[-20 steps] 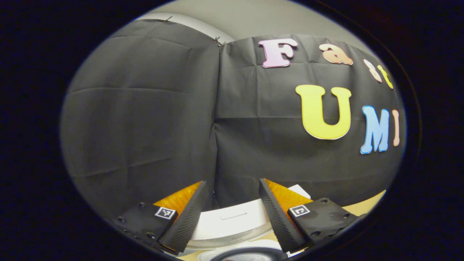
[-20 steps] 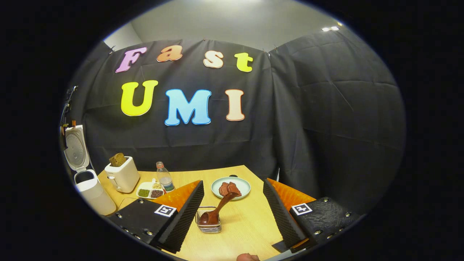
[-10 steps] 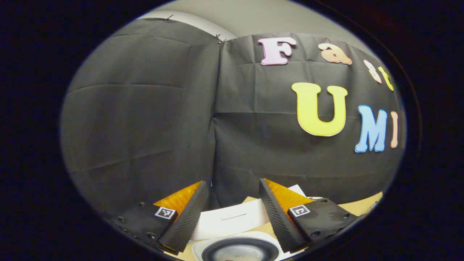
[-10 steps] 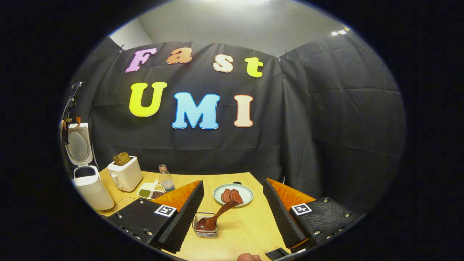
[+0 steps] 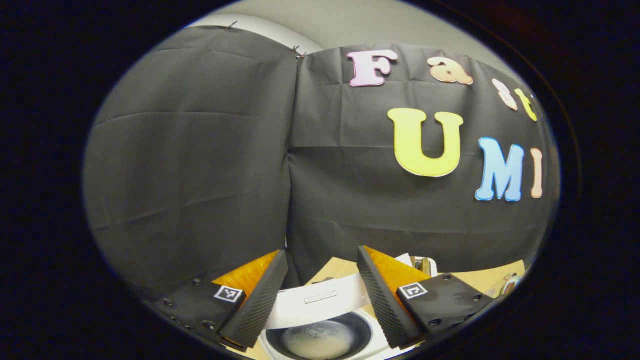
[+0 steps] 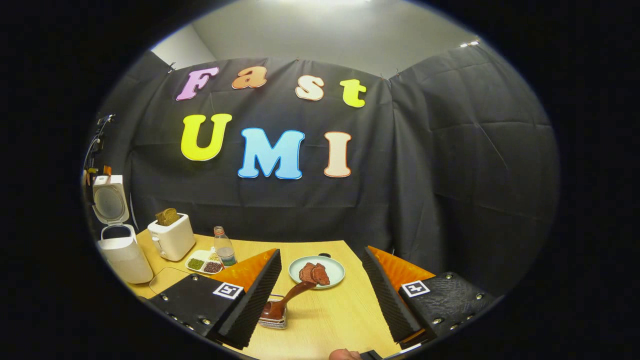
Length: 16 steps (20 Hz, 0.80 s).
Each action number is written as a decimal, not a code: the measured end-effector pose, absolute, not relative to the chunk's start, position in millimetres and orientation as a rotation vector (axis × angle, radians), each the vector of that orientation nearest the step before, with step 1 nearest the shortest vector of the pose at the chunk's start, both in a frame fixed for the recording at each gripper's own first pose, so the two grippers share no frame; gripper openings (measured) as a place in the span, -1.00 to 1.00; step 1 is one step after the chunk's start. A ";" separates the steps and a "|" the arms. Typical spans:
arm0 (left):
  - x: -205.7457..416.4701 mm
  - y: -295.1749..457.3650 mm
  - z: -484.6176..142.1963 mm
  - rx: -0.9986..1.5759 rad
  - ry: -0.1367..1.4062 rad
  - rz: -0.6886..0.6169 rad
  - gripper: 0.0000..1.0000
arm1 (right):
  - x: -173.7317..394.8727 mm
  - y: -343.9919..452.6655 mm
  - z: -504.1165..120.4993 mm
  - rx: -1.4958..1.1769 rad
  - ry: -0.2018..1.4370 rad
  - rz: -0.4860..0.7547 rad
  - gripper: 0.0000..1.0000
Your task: Close the left gripper, press the button to open the rice cooker; take a wooden spoon from the chopstick holder with the right hand, scoop a spoonful of rice and pour it into the rice cooker, then put the wooden spoon back into the chopstick holder.
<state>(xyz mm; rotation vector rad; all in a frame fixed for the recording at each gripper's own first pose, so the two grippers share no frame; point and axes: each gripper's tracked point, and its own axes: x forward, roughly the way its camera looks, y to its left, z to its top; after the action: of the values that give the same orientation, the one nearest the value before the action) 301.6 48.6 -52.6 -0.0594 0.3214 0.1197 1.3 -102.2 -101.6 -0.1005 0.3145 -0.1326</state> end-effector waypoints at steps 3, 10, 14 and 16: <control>285.6 39.3 -63.3 -0.072 0.342 0.116 0.95 | 3.1 -109.8 -102.1 -0.102 0.317 -0.120 0.97; 249.3 11.4 -95.1 -0.063 0.387 0.084 0.94 | 5.3 -115.7 -109.9 -0.094 0.329 -0.084 0.97; 233.4 0.0 -114.2 -0.081 0.412 0.082 0.93 | 8.0 -115.4 -114.0 -0.087 0.335 -0.066 0.98; 225.3 -4.6 -124.8 -0.092 0.427 0.078 0.94 | 8.3 -115.0 -116.0 -0.091 0.340 -0.058 0.97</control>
<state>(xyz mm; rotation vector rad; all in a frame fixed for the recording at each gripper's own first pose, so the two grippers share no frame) 225.3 -4.6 -124.8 -0.0925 0.4268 0.0783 8.3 -115.0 -116.0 -0.0908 0.3395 -0.0578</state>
